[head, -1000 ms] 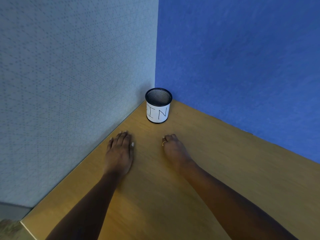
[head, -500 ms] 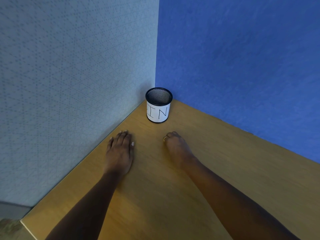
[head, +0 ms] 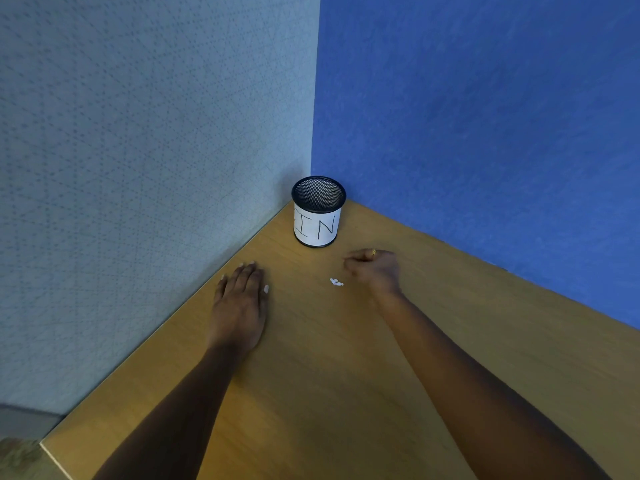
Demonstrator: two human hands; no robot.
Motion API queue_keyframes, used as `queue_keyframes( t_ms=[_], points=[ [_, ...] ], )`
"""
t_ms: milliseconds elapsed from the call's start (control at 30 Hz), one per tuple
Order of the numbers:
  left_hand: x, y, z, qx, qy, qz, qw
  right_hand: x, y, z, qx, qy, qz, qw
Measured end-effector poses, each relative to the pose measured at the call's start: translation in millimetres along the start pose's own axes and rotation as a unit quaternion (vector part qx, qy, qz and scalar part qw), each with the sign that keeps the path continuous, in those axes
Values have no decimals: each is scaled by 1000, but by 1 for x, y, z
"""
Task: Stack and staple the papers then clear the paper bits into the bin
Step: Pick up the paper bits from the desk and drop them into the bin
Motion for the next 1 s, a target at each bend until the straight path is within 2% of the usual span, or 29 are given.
queue_keyframes(
  t_ms=[133, 267, 367, 500, 700, 833, 1000],
  points=[
    [0, 1, -1, 1, 2, 4, 1000, -37, 3, -12, -1, -25, -185, 982],
    [0, 1, 0, 1, 4, 3, 1000, -81, -7, -23, -32, 13, -236, 971],
    [0, 2, 0, 5, 2, 2, 1000, -96, -19, -35, -30, 33, -180, 983],
    [-1, 1, 0, 3, 1, -2, 1000, -110, -31, -49, -27, 78, -10, 997],
    [-2, 0, -1, 3, 3, -4, 1000, -129, -41, -51, -21, 163, 159, 974],
    [-2, -1, -1, 3, 2, -3, 1000, -137, -38, -47, 7, 208, 178, 962],
    [-2, -1, -1, 3, 3, -4, 1000, -138, -49, -46, -27, 234, 251, 939]
  ],
)
Point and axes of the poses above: each hand's wrist, its own z-axis away from the middle knuckle, its own y-axis out of the back of the hand, x = y × z, the point moved 9 cm from there along -z, towards the middle knuckle, and after that the axes turned 4 degrees about -z, right-handed, at the moved point
